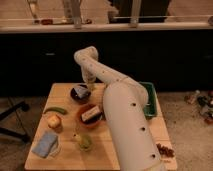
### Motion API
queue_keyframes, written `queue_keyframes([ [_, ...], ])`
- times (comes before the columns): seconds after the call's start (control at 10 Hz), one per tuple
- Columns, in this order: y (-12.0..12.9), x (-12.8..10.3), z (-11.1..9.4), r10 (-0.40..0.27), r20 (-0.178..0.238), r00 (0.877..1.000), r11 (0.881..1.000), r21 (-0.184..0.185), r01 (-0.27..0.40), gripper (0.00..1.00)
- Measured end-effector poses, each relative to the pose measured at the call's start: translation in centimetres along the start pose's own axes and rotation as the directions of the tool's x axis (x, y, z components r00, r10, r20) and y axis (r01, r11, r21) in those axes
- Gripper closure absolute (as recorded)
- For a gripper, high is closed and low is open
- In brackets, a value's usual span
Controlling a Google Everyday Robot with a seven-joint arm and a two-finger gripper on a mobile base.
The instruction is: Wipe purple bowl with towel
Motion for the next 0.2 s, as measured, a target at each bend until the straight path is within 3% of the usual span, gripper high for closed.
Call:
queue_keyframes([
  [0.2, -0.74, 0.21, 0.10, 0.012, -0.007, 1.000, 1.000, 0.003, -0.012, 1.00],
])
